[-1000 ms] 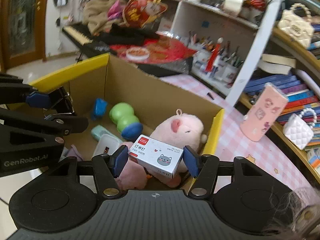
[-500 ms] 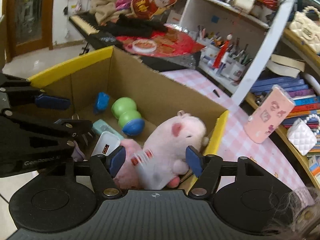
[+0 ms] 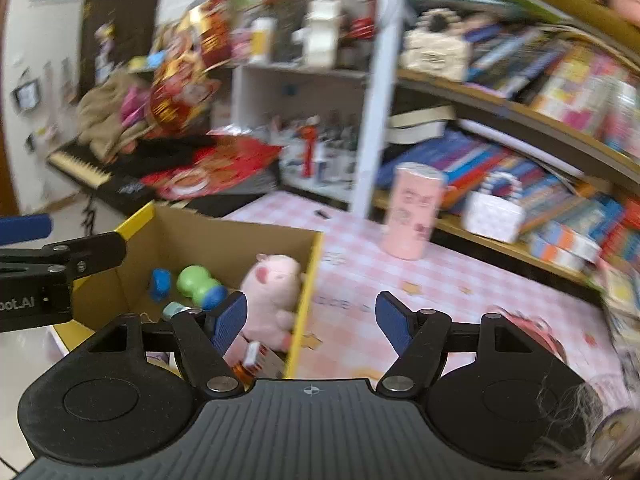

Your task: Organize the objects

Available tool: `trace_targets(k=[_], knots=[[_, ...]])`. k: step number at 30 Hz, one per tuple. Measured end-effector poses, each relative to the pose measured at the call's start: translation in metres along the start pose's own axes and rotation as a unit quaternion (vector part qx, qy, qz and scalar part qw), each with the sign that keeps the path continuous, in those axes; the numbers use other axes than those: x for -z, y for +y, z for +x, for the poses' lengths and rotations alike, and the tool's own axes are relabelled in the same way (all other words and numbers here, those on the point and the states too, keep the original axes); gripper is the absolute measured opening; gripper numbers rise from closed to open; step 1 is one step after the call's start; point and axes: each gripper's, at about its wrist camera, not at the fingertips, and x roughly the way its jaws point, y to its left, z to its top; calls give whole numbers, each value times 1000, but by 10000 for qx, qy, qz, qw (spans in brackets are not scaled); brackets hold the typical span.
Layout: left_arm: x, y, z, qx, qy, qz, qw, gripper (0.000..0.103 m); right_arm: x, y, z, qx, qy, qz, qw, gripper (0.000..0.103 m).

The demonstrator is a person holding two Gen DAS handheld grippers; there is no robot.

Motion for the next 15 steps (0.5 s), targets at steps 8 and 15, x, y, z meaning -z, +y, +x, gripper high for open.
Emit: trace_targets(k=[8, 15], knots=[[35, -27, -40, 414, 259, 249, 9985, 95, 52, -13, -68, 738, 58, 778, 9942, 69], [69, -49, -57, 535, 685, 449, 9952, 95, 96, -19, -106, 1309, 334, 1204, 9835, 69]])
